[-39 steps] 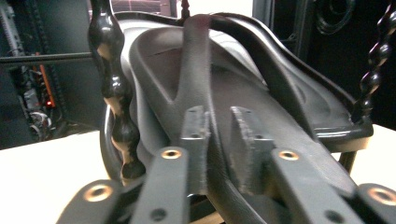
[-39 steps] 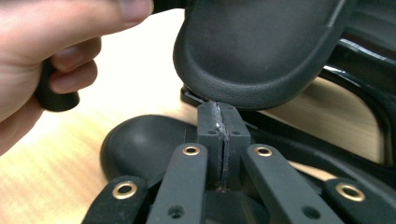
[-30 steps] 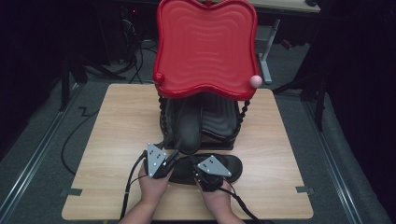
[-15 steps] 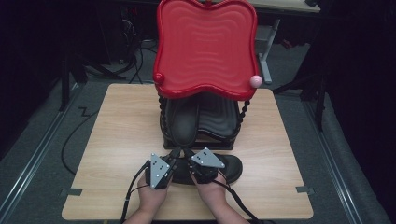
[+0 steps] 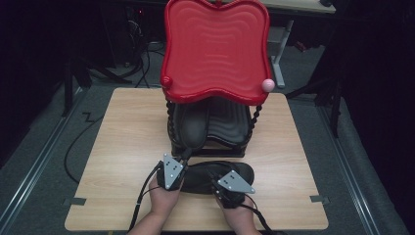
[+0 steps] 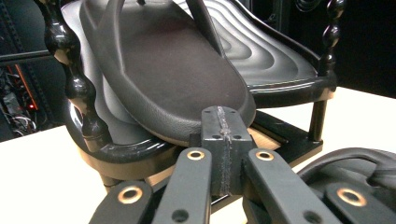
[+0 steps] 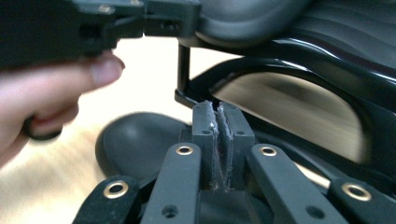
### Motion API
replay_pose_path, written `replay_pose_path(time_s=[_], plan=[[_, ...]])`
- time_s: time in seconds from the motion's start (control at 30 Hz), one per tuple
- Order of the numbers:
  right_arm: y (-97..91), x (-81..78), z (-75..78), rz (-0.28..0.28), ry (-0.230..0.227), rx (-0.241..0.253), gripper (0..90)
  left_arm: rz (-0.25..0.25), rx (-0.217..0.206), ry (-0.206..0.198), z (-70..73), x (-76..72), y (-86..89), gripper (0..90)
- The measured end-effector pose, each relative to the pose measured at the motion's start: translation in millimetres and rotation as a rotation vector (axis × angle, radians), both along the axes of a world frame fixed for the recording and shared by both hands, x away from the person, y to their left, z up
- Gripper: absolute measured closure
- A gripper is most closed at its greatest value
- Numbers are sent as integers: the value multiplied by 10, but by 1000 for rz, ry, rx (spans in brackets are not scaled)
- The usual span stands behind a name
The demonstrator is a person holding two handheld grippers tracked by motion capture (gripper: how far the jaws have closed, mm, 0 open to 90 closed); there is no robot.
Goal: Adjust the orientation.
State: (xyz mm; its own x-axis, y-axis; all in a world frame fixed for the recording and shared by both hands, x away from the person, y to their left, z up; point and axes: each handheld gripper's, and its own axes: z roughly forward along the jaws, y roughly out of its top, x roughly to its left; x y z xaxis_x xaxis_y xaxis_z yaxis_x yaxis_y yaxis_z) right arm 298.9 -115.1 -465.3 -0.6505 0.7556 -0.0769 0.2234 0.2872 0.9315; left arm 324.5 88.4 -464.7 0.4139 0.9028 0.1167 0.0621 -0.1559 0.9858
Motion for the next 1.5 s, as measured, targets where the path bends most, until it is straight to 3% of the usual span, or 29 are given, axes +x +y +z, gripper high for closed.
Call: replay_pose_path(time_s=[0.2,0.3,0.37,0.57,1.13,1.37,1.5], plan=[[-362,-85,-56,-48,17,0,856,20,-17,-7,30,59,-28,900],[-460,-79,-90,-68,45,14,855,32,-11,-7,52,94,-34,900],[-489,-85,-79,-70,38,17,855,35,-6,-6,64,121,-42,900],[-476,-128,-60,-60,22,15,853,52,12,3,90,224,-47,900],[-443,-139,-78,-54,20,14,853,90,-6,27,42,388,-51,900],[-450,-146,-73,-56,19,17,839,89,-15,25,69,384,-47,882],[-470,-145,-65,-66,19,25,816,67,-22,-6,123,294,-42,815]])
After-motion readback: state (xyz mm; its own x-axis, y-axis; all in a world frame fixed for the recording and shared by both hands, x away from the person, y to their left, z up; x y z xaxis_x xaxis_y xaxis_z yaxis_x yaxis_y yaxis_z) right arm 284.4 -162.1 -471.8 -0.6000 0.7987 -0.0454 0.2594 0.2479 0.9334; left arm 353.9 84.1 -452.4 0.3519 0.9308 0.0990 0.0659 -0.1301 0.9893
